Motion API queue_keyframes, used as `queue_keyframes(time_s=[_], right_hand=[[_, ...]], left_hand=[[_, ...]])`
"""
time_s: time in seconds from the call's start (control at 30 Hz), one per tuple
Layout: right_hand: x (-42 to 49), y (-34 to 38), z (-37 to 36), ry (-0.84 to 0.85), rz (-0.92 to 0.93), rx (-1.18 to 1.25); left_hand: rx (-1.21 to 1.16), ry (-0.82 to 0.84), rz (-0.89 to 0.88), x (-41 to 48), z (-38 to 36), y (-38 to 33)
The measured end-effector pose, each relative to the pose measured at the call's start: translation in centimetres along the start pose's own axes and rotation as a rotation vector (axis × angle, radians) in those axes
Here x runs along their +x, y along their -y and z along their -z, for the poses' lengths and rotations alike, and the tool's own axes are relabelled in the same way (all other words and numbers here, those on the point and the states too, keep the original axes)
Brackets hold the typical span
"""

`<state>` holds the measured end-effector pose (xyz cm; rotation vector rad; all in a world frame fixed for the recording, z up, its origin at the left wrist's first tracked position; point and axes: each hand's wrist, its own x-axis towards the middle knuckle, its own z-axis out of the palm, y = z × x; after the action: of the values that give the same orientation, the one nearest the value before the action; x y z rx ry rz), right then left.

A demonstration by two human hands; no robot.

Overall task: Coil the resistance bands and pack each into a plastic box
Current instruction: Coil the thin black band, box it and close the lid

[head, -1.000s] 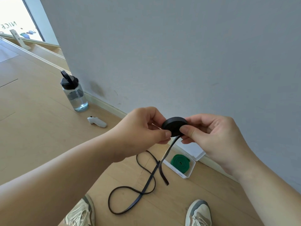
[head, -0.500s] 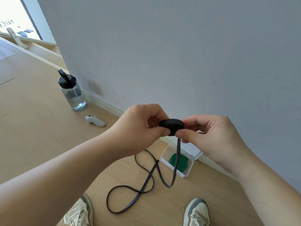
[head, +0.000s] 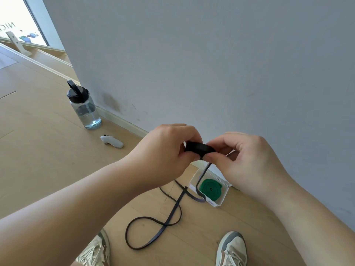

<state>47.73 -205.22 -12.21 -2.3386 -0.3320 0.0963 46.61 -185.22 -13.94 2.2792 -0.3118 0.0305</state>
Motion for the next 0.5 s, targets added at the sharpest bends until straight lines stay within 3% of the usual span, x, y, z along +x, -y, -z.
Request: queue_keyframes(time_s=[0.13, 0.3, 0.33, 0.4, 0.5], right_hand=[[0.18, -0.39, 0.37, 0.037, -0.099, 0.147], [0.12, -0.09, 0.71, -0.066, -0.061, 0.318], [0.15, -0.16, 0.76, -0.068, -0.058, 0.299], [0.19, -0.40, 0.51, -0.045, -0.050, 0.180], [0.19, -0.46, -0.14, -0.015, 0.028, -0.009]], left_hand=[[-0.207, 0.016, 0.215, 0.04, 0.73, -0.15], [-0.672, 0.048, 0.335, -0.03, 1.00, -0.46], [-0.654, 0.057, 0.338, -0.04, 0.99, -0.46], [-0.344, 0.059, 0.307, -0.09, 0.75, -0.16], [-0.047, -0.021, 0.142, -0.17, 0.32, -0.09]])
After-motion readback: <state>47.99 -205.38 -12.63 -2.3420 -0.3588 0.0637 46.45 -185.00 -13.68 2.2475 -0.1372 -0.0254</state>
